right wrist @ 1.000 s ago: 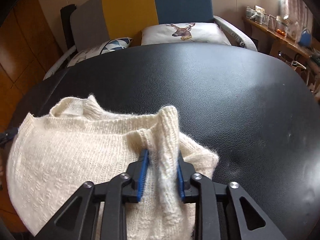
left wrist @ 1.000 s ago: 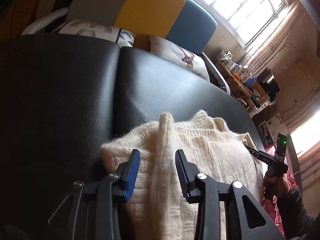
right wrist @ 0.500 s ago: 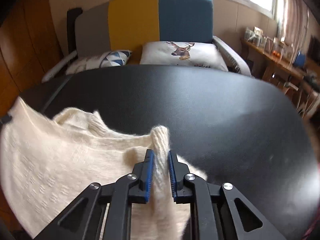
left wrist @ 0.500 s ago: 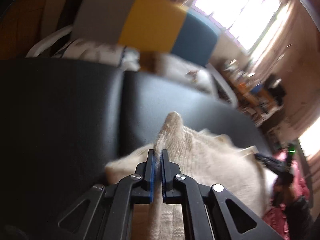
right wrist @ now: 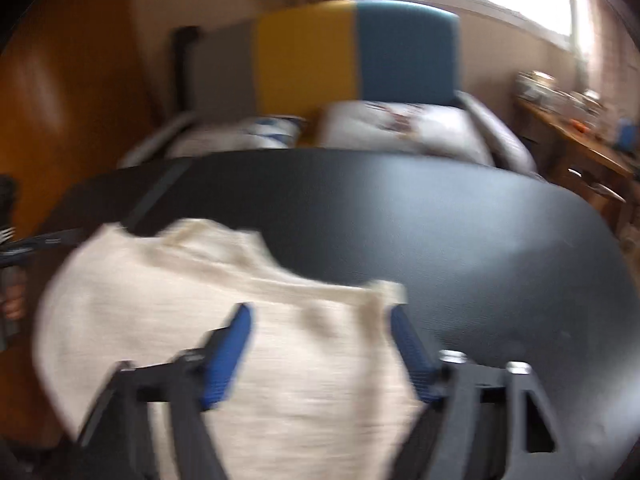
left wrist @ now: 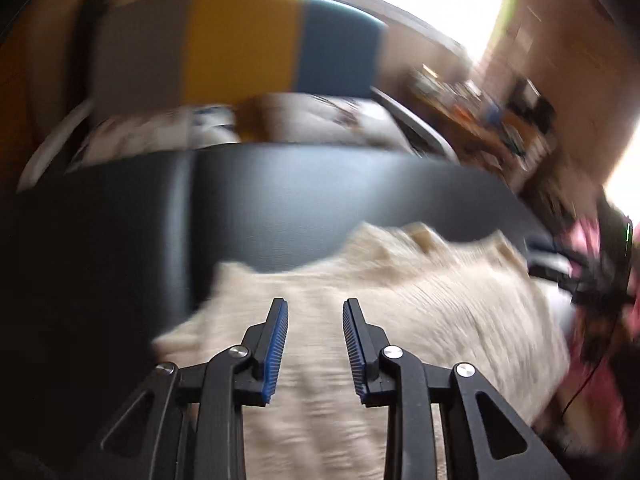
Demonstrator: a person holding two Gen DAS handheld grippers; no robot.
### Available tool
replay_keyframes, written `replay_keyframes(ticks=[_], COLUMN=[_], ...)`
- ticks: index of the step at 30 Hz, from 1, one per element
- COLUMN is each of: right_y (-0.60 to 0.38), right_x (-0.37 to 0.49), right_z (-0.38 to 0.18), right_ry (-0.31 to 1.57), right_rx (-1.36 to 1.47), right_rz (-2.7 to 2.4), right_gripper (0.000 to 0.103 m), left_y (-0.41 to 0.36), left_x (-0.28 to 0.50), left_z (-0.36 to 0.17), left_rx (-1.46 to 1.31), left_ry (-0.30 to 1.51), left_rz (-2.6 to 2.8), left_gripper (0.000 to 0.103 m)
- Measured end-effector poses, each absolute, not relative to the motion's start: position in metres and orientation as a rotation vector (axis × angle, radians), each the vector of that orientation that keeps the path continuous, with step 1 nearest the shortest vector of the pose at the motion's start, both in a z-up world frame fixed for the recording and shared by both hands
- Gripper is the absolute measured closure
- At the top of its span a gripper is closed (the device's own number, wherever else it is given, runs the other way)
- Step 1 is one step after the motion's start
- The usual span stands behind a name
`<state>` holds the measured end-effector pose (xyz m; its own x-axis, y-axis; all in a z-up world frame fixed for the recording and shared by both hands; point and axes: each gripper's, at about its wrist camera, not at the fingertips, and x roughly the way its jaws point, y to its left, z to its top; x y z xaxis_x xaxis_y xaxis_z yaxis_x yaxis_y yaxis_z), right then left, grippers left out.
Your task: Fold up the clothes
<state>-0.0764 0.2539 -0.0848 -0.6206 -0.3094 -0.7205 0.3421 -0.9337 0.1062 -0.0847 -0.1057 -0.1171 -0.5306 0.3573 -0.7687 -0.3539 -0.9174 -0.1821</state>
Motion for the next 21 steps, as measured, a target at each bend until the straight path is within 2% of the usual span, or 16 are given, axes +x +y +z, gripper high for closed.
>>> replay_keyframes(ticks=[3,7,8,9,10,11,12,13,16,19,21], right_y=[0.221,0.19,0.19,0.189,0.188,0.188,0.187,0.186,0.189,0.19,0.198], right_x=[-0.08,-0.089,-0.086,-0.083,-0.08,-0.077,-0.073,-0.07,-0.075,-0.09,-0.099], right_z=[-0.089,-0.115,-0.114,-0.114,-0.114,-0.114,-0.114,-0.114,-0.108,-0.12,-0.14], right_ry=[0.096,0.207,0.213,0.22,0.226,0.232,0.239,0.245,0.264,0.294,0.224], right_rx=[1.17,1.315,1.299,1.283,1.268,1.252,1.236,1.22,1.168,1.205,1.291], right_rz=[-2.424,-2.383,-2.393,-2.404,-2.414,-2.424,-2.434,-2.444,-2.507,-2.574,-2.579], right_gripper=[0.022,0.024,0.037,0.044,0.048,0.064,0.084,0.092,0.095,0.096,0.096], left_y=[-0.076,-0.063,-0.063,-0.063,-0.065,-0.066,-0.07,-0.073,-0.082,-0.08,-0.075], left_x=[-0.103,-0.112,-0.108,-0.097,-0.094,-0.09,-0.088,-0.089,-0.097,-0.108,-0.117], left_z=[-0.138,-0.162,-0.162,-0.162,-0.158,-0.153,-0.146,-0.141,-0.13,-0.144,-0.17], left_rx=[-1.316,-1.374,-1.351,-1.33,-1.302,-1.263,-1.214,-1.183,-1.104,-1.142,-1.254], left_ry=[0.096,0.092,0.076,0.06,0.05,0.017,-0.039,-0.074,-0.159,-0.133,-0.097], left_rz=[2.352,2.304,2.307,2.32,2.35,2.377,2.403,2.43,2.509,2.583,2.564], left_gripper=[0.071,0.074,0.09,0.098,0.099,0.099,0.099,0.099,0.099,0.099,0.094])
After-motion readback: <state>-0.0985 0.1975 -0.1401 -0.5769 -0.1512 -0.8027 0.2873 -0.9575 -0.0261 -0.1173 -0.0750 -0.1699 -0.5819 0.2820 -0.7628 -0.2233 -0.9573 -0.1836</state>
